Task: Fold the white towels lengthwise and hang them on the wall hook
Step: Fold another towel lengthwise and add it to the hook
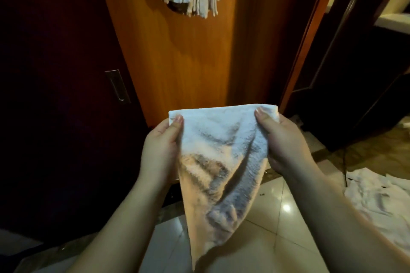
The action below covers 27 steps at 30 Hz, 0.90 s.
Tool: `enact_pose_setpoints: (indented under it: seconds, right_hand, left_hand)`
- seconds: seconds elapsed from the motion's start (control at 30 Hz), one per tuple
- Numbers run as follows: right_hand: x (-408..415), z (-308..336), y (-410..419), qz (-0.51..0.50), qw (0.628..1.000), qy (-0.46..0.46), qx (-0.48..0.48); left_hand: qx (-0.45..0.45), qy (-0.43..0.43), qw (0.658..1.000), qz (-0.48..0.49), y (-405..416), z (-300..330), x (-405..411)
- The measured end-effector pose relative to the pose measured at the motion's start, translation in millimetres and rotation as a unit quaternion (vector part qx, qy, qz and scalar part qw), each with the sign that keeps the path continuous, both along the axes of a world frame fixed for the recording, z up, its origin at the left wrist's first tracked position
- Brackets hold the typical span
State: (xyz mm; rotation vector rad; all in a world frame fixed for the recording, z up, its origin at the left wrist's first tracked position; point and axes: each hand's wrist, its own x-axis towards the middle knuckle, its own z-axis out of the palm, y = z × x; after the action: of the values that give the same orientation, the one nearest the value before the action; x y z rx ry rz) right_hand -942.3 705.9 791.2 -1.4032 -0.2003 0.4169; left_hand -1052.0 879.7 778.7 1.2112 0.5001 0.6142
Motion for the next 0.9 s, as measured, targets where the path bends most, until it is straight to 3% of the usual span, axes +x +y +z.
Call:
enact_pose_setpoints:
  seconds: [0.17,0.37,0.53,0.63,0.73,0.83,0.9]
  right_hand:
    - [-41.2,-5.7,13.4,-0.162,0.968,-0.148,-0.124]
    - [-71.1,-8.3,18.1,-0.109,0.975,-0.174,-0.084]
    - [-49.8,-9.7,3.6,-0.074,0.985,-0.153,-0.022]
    - [-19.2,-12.6,-14.8,0.017,0.991,-0.09,0.101]
    - [0.9,-10.9,-31.1,0.142,0.969,-0.03,0.201]
    - [-1.9,-7.8,-28.7,0.259,0.935,-0.001,0.242]
    - [-12.4,-3.5,-21.3,0.359,0.884,0.033,0.297]
  left_hand:
    - [0.056,0.005,0.992,0.113,-41.7,-11.5,-2.6]
    - [0.058,-0.046,0.995,0.074,-79.2,3.6,-12.3]
    - [0.052,-0.079,0.993,0.069,-57.6,1.4,-14.4]
    - [0.032,-0.101,0.994,0.037,-27.2,-0.4,-13.2]
    - [0.008,-0.122,0.992,-0.041,-3.9,8.4,-15.4]
    - [0.024,-0.125,0.981,-0.144,11.8,13.9,-15.2]
    - [0.011,-0.134,0.968,-0.21,14.3,15.8,-13.8]
